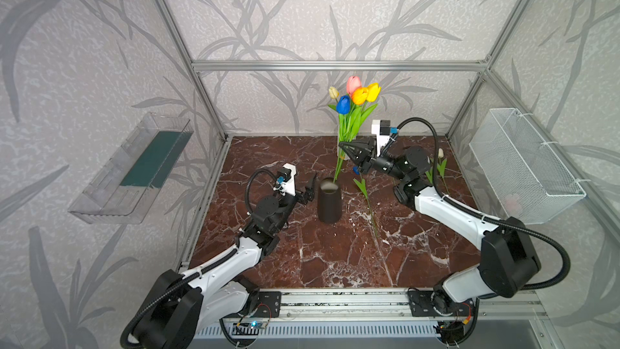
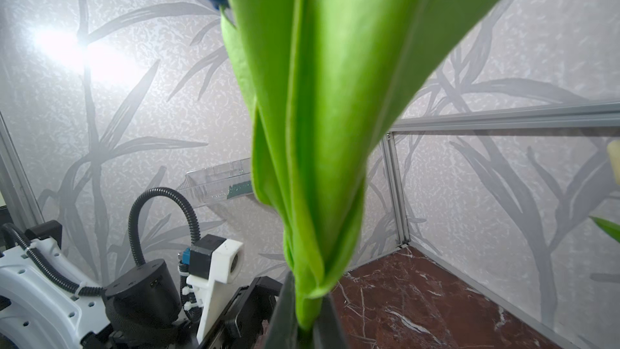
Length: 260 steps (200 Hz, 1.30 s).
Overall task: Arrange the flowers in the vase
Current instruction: 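Lift the tulip bundle high with the right gripper toward the black vase, then lower the tulip bundle into the black vase and open the right gripper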
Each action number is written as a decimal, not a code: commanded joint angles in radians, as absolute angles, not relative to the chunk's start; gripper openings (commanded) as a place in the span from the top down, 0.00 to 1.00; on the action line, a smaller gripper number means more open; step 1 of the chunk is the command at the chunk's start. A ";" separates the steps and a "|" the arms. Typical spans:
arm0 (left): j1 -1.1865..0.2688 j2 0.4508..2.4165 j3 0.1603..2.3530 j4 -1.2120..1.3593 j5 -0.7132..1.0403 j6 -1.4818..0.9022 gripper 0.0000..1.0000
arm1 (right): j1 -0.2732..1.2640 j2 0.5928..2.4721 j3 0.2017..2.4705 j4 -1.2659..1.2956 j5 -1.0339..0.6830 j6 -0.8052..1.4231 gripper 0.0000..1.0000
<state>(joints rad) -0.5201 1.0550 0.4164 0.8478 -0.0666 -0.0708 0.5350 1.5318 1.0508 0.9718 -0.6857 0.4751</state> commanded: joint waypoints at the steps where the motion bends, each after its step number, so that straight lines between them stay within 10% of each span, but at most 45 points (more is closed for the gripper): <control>1: -0.512 0.999 0.395 0.807 -0.157 -0.071 0.19 | 0.566 1.526 1.087 1.056 -0.664 0.367 1.00; 198: -0.510 1.025 0.404 0.776 0.002 -0.040 0.17 | 0.645 1.594 0.936 0.879 -0.680 0.116 1.00; 260: -0.511 1.038 0.449 0.750 0.141 -0.016 0.16 | 0.645 1.503 1.022 0.394 -0.479 -0.044 0.53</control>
<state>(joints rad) -0.5152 1.0271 0.4065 0.7555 0.0582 -0.0414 0.6453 1.5795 0.9478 0.6273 -0.5816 0.0505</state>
